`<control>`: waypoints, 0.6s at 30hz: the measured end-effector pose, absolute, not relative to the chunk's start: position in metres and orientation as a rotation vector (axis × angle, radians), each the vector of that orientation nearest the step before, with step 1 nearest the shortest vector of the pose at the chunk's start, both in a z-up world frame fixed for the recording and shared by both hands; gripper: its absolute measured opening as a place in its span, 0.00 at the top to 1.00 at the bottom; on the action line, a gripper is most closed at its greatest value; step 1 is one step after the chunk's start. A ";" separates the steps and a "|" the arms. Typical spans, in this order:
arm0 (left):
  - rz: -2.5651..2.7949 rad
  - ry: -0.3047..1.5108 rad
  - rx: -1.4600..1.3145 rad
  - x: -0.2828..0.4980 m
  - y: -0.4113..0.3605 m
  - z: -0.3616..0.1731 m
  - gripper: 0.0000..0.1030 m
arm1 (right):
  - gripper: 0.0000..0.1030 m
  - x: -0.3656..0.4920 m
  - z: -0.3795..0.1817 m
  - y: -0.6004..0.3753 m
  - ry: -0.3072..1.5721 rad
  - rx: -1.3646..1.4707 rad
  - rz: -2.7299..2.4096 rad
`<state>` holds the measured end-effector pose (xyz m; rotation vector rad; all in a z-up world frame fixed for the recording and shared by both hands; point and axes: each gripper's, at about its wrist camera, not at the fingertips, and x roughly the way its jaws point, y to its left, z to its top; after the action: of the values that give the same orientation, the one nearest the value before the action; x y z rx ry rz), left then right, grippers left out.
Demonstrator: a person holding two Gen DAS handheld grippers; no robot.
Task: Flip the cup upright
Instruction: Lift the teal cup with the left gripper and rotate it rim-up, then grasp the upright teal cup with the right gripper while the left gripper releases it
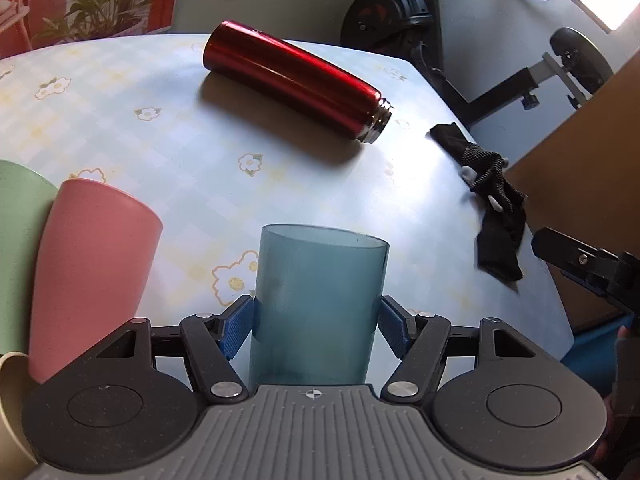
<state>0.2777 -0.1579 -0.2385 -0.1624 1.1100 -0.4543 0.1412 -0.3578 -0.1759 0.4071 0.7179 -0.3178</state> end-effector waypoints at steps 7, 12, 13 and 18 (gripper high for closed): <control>-0.436 1.135 -0.213 0.285 -0.158 -0.246 0.33 | 0.00 0.148 -0.182 -0.356 0.744 0.403 -0.312; -0.441 1.144 -0.242 0.285 -0.151 -0.243 0.33 | 0.00 0.152 -0.181 -0.351 0.756 0.394 -0.300; -0.439 1.137 -0.249 0.284 -0.147 -0.240 0.33 | 0.00 0.151 -0.180 -0.350 0.757 0.390 -0.298; -0.470 1.067 -0.276 0.273 -0.127 -0.218 0.32 | 0.00 0.153 -0.180 -0.343 0.788 0.397 -0.279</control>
<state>0.2728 -0.1266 -0.2175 -0.2760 1.0666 -0.4695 0.1534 -0.3428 -0.1798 0.3973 0.7876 -0.2791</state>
